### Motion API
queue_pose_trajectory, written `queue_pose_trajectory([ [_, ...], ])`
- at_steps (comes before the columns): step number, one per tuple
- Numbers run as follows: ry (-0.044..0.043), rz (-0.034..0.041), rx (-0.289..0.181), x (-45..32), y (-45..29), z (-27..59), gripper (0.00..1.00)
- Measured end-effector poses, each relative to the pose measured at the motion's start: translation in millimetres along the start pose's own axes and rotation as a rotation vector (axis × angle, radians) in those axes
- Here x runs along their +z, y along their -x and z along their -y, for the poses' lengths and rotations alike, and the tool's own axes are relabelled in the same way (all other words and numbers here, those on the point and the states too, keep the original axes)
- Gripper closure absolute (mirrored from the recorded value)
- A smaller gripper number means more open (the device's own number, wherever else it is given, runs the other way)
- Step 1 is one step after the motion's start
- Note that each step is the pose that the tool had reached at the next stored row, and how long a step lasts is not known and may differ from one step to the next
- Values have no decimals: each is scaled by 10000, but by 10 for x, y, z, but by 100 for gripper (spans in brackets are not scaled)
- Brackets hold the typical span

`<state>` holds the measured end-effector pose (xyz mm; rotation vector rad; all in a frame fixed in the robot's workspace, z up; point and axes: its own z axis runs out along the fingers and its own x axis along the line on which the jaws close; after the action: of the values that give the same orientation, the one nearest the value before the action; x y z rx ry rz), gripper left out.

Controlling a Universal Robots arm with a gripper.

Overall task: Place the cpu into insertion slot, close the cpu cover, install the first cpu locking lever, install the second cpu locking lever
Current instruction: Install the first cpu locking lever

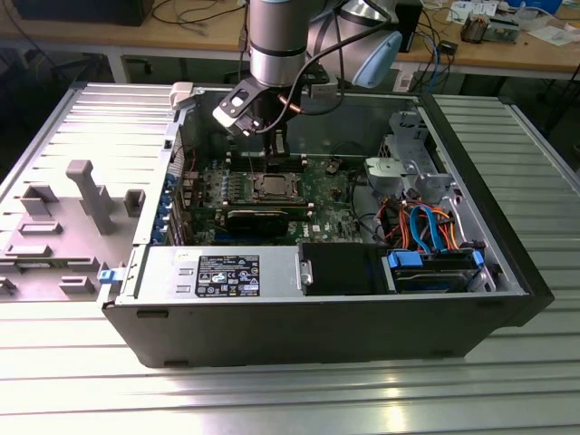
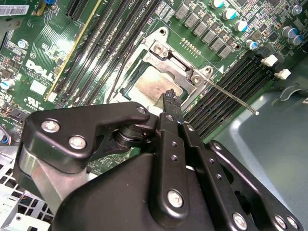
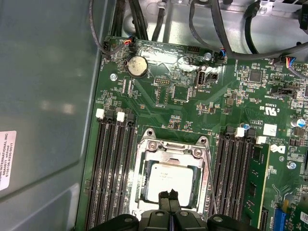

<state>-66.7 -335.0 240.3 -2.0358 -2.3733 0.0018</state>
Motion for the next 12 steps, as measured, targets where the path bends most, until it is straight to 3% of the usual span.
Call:
queue_pose_trajectory([
  [6,-1,0,-36,0,0,0,89],
  [8,-7,7,-730,0,0,0,89],
  [9,-11,10,-834,-10,0,0,89],
  [11,-9,8,-844,-60,-1,1,89],
  [12,-8,8,-846,-135,-2,1,89],
])
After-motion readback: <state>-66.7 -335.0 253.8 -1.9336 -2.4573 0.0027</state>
